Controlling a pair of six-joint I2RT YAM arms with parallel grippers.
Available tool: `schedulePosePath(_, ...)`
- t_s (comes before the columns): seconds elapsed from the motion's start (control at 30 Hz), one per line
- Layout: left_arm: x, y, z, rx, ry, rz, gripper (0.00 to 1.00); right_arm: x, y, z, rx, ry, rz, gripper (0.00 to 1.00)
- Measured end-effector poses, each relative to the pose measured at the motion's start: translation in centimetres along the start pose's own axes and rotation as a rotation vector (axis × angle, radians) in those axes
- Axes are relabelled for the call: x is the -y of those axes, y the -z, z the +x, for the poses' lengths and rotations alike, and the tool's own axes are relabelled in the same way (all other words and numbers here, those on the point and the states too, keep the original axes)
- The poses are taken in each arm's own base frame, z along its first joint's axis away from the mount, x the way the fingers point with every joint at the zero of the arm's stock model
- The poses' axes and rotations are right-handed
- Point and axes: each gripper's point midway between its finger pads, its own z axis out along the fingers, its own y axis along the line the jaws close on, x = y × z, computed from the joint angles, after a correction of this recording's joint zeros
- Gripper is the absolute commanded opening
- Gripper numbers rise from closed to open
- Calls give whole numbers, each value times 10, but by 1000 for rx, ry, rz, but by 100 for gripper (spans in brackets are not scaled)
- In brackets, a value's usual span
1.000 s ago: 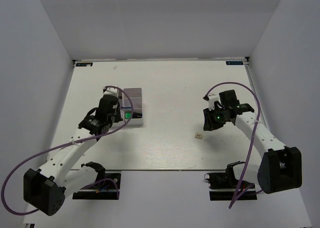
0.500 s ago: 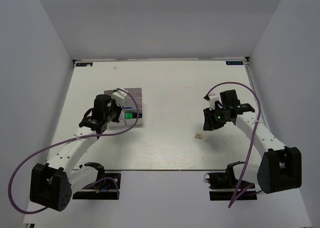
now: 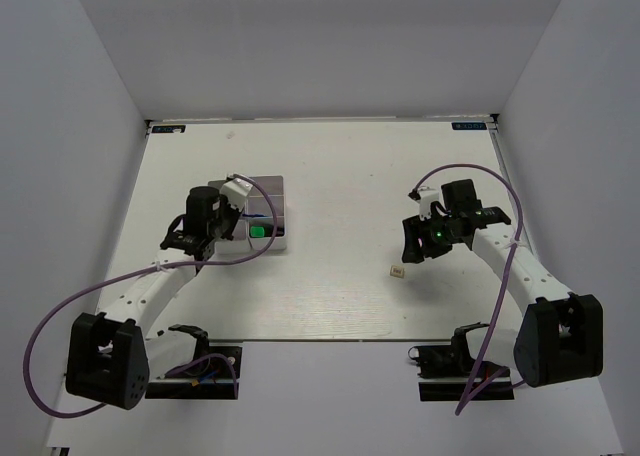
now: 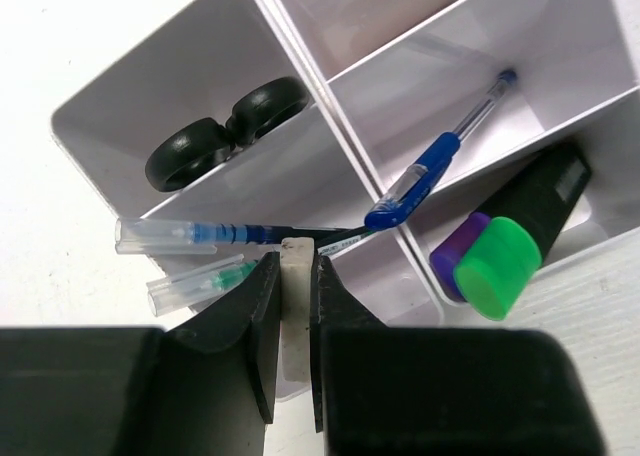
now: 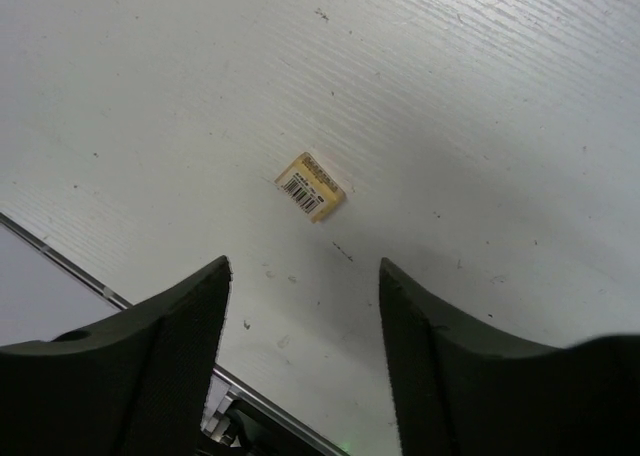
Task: Sort the stationery into containers
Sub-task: Place the stationery in the storage box, then pick up the stationery from the center of the board.
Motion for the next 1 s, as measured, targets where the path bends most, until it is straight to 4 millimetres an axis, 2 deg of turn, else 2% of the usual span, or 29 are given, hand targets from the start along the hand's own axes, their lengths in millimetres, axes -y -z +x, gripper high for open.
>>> schedulePosePath(0.1, -1, -2, 3, -11, -3, -5, 7, 0, 0, 0, 1, 5, -2, 73)
schedulePosePath(0.27, -2, -4, 9, -22, -3, -20, 23, -1, 0, 0, 3, 14, -11, 73)
schedulePosePath(0.33, -3, -4, 10, -23, -3, -27, 34, -1, 0, -1, 4, 15, -13, 73)
schedulePosePath(0.57, -6, -3, 10, -25, 18, -47, 49, 1, 1, -1, 6, 9, -11, 74)
schedulePosePath(0.7, -8, 0, 7, -13, 26, -57, 48, 1, 1, -1, 8, 7, -12, 73)
schedulePosePath(0.73, -8, 1, 5, -6, 30, -61, 41, 1, 1, -1, 8, 9, -14, 70)
schedulePosePath(0.8, -9, 5, 1, 9, 45, -67, 22, 0, 1, -1, 9, 21, -19, 49)
schedulePosePath(0.83, -9, 8, -1, 16, 55, -68, 5, 0, 1, -1, 10, 35, -25, 38)
schedulePosePath(0.87, -8, 11, -2, 18, 68, -66, 0, -1, 0, 0, 10, 50, -35, 19)
schedulePosePath(0.9, -7, 16, -4, 23, 89, -65, 0, -2, 0, 0, 11, 73, -44, 15)
schedulePosePath(0.93, -6, 21, -7, 26, 108, -61, 0, -3, -2, 2, 7, 94, -58, 15)
schedulePosePath(1.0, -2, 36, -24, 51, 177, -36, 18, -6, -5, 7, -3, 139, -90, 27)
